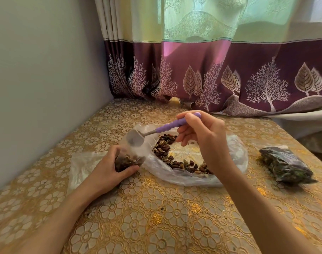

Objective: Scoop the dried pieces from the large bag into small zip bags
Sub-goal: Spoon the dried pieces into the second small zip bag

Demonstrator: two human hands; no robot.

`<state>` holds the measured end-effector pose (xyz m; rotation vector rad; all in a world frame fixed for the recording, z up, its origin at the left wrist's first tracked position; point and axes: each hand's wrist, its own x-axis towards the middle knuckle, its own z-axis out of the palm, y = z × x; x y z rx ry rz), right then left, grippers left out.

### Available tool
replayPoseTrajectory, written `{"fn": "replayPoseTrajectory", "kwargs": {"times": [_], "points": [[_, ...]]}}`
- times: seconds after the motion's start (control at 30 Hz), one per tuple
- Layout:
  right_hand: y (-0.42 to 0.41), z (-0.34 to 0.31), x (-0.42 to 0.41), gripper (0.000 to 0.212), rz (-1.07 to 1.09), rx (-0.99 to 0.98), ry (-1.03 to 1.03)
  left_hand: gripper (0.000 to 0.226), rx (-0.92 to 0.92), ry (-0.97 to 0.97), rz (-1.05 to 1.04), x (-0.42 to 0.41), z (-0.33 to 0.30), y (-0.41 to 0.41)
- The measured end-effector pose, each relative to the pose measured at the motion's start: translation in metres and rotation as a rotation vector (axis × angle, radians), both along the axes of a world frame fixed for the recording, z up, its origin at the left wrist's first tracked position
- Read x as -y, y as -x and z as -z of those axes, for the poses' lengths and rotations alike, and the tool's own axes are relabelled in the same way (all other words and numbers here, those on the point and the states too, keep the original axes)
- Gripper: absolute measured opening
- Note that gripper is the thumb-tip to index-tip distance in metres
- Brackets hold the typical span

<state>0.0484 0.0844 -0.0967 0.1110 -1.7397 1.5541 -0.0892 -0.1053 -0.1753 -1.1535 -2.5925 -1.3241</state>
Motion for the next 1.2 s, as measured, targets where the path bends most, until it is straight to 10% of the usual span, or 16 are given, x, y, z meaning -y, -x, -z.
{"fn": "replayPoseTrajectory", "kwargs": {"times": [0.3, 0.5, 1.0, 1.2], "points": [[0.0, 0.008, -0.038, 0.034, 0.339, 0.015, 0.416, 0.063, 0.006, -0.002, -0.003, 0.0, -0.001, -0.002], [0.001, 0.027, -0.054, 0.036, 0.53, 0.193, 0.283, 0.061, 0.01, -0.006, 0.001, 0.0, -0.002, -0.002], [0.01, 0.037, -0.043, 0.059, 0.221, 0.452, 0.463, 0.067, 0.012, 0.021, -0.013, 0.001, -0.001, -0.002], [0.006, 0.03, -0.052, 0.032, 0.347, 0.388, 0.601, 0.064, 0.012, 0.039, -0.023, 0.0, -0.002, -0.002]]}}
